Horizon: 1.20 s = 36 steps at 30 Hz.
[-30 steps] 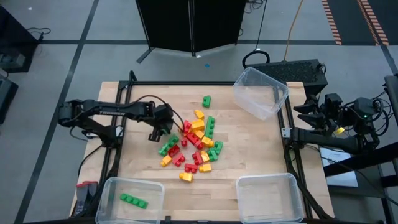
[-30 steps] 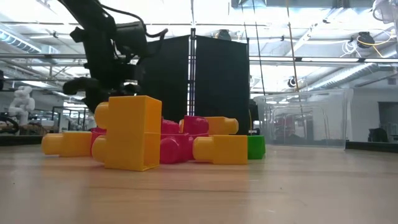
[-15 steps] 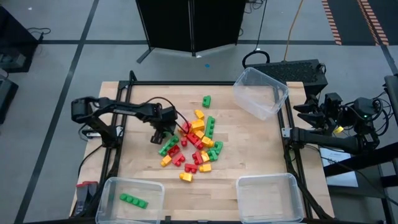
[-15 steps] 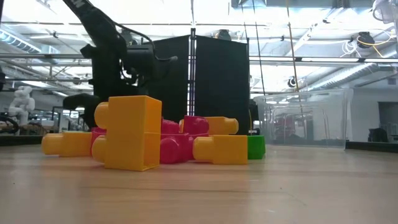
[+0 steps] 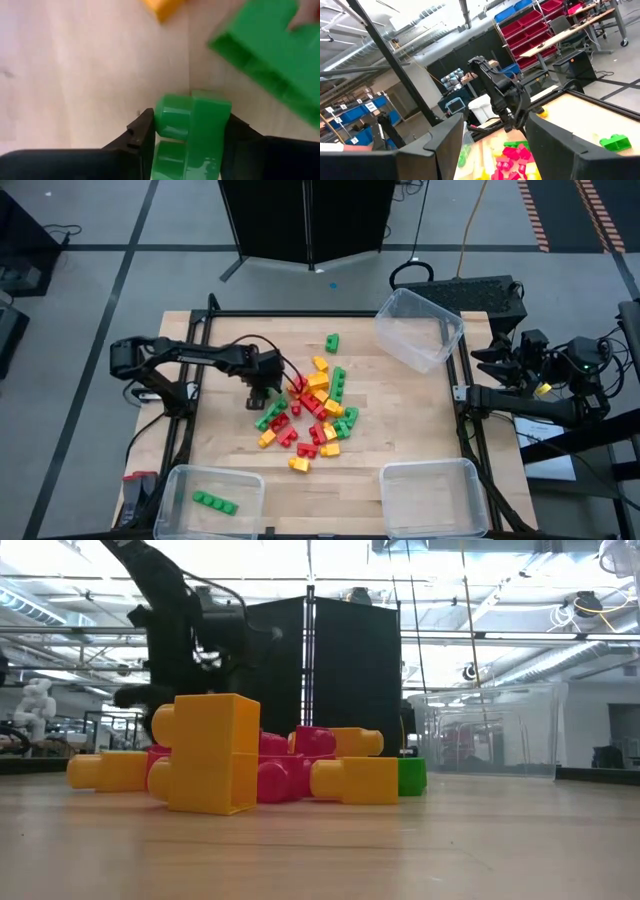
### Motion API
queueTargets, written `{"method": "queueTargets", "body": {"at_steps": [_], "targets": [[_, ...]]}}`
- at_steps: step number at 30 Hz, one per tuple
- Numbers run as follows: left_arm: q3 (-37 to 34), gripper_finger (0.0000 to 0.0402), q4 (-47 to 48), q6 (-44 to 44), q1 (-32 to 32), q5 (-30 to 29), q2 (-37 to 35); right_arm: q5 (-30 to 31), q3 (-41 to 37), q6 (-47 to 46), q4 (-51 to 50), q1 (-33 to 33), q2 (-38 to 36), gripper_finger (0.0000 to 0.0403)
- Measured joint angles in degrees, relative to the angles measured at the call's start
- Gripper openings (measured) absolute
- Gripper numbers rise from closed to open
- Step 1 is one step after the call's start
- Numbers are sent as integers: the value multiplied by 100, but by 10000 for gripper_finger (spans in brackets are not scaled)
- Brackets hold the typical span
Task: Sort blocks
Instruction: Put the green game piece into the bottom left transparent bin
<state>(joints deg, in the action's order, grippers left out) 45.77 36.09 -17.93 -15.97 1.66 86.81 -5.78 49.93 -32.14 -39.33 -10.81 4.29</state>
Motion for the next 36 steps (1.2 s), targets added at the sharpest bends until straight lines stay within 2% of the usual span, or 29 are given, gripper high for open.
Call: {"method": "queueTargets", "body": {"at_steps": [5, 12, 16, 22, 28, 36], "targets": [[255, 118, 167, 416, 65, -349, -529, 2, 0, 22, 0, 1, 0, 208], [1148, 116, 865, 1316, 446, -321, -1551, 2, 0, 49, 2, 2, 0, 208], [1756, 116, 1163, 2108, 1049, -155, -2246, 24, 0, 127, 4, 0, 0, 208], [2447, 119, 1131, 3281, 2427, -166, -2973, 159, 0, 131, 6, 2, 0, 208], [2636, 117, 1173, 4337, 3887, -340, -2958, 364, 0, 133, 6, 0, 0, 208], [2635, 116, 1290, 5414, 5423, -267, -2131, 603, 0, 110, 6, 1, 0, 208]]}}
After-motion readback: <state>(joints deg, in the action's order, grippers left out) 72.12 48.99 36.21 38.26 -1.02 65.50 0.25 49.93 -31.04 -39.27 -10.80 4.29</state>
